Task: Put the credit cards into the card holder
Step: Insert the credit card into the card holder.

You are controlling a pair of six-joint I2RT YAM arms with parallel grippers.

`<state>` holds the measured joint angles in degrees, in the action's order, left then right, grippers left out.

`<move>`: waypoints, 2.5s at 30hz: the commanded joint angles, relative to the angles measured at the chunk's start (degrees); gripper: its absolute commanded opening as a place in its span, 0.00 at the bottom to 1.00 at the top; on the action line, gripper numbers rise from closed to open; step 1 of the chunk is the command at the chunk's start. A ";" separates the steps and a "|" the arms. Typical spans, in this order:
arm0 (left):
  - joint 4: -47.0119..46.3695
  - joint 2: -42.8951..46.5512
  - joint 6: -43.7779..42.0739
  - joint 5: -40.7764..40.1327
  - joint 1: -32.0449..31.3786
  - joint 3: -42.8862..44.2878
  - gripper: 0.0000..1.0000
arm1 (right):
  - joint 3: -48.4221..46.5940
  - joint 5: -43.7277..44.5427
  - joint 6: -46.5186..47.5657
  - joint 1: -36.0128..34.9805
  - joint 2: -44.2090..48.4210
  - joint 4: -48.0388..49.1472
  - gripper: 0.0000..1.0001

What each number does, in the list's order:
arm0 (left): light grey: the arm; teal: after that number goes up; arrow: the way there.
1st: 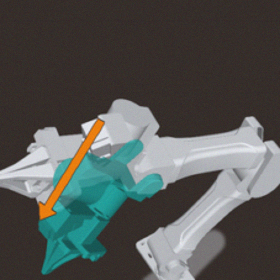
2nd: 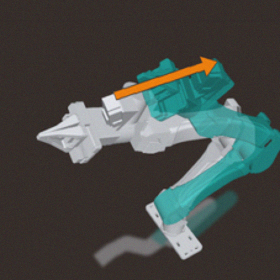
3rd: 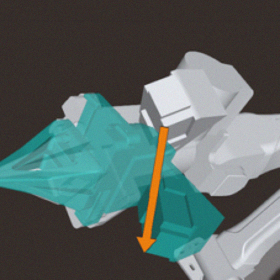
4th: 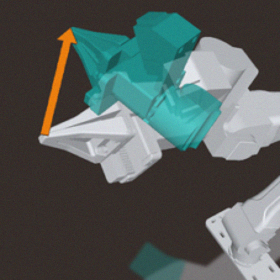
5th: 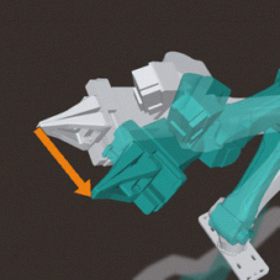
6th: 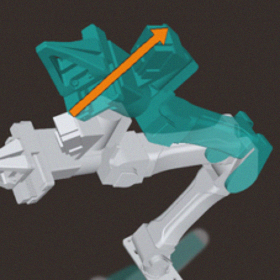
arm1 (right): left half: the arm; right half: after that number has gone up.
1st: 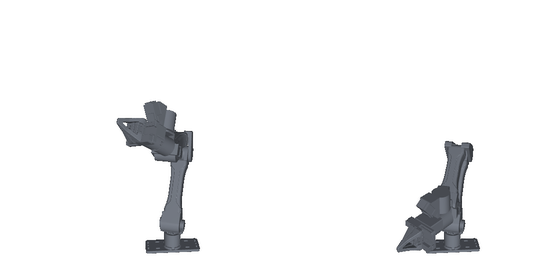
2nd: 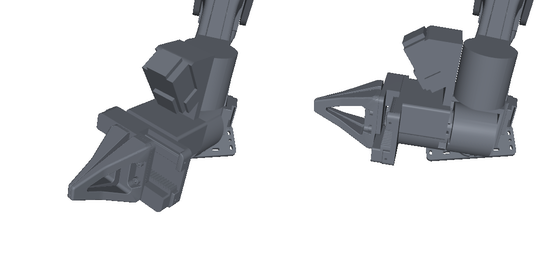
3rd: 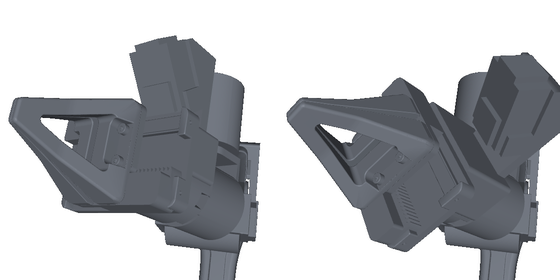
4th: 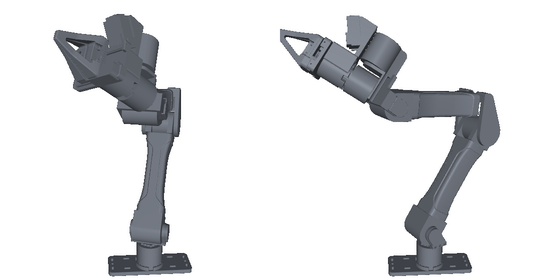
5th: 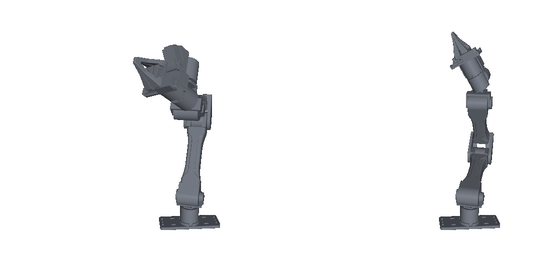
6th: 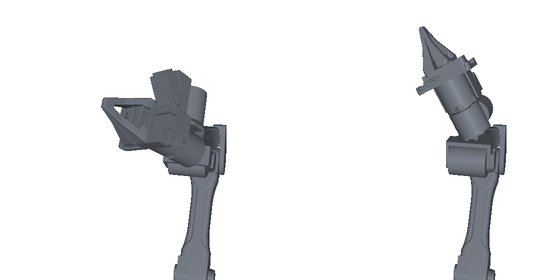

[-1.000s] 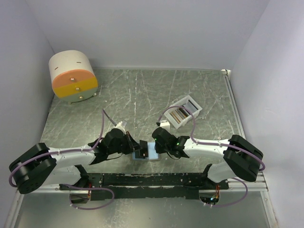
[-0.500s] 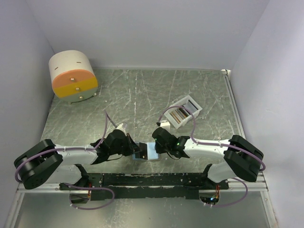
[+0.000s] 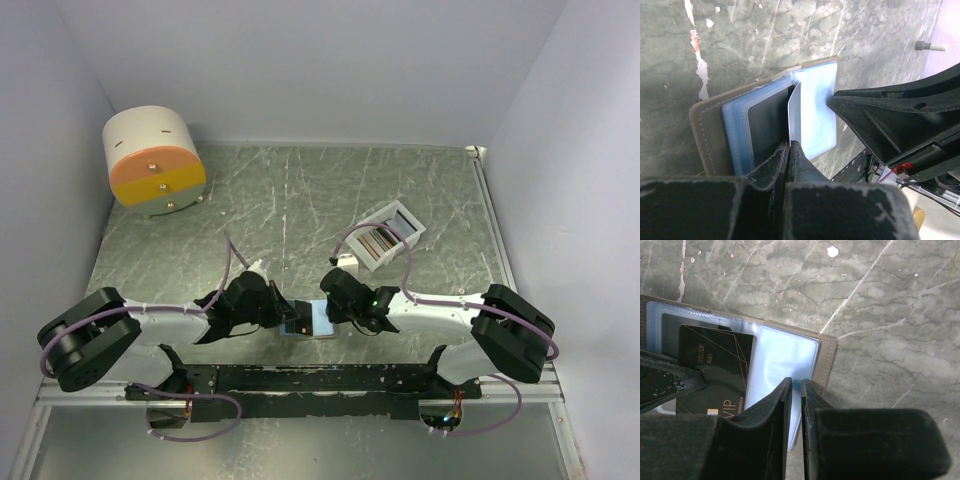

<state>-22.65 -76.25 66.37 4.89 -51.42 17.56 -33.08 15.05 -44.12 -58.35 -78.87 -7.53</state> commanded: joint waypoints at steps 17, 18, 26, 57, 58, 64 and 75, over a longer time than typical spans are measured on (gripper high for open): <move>1.37 -4.60 -1.00 1.11 1.28 1.51 0.07 | 1.31 1.21 -1.82 -0.74 2.28 -1.68 0.13; 1.00 -4.73 -0.89 0.98 1.27 1.43 0.07 | 1.46 1.22 -1.97 -0.78 2.38 -1.73 0.13; -1.22 -6.19 -0.92 1.17 1.24 1.30 0.07 | 2.25 1.41 -2.81 -1.08 3.36 -1.84 0.13; -10.10 -10.77 -4.63 4.06 0.95 -0.08 0.07 | 3.60 6.12 -6.57 -1.01 6.06 -5.30 0.31; -10.58 -10.89 -4.39 4.34 0.96 -0.22 0.07 | 3.85 5.87 -6.78 -0.99 5.76 -5.15 0.31; -9.75 -10.05 -3.94 4.37 0.33 0.27 0.07 | 5.91 4.95 -7.97 -1.00 5.70 -3.05 0.28; -12.47 -12.06 -1.60 4.07 -1.69 0.44 0.07 | 7.80 4.73 -8.66 -1.07 7.04 -1.22 0.22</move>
<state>-35.75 -86.30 64.38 8.82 -51.70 18.74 -27.05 20.34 -51.46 -59.24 -71.75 -9.28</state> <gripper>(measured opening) 0.075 0.228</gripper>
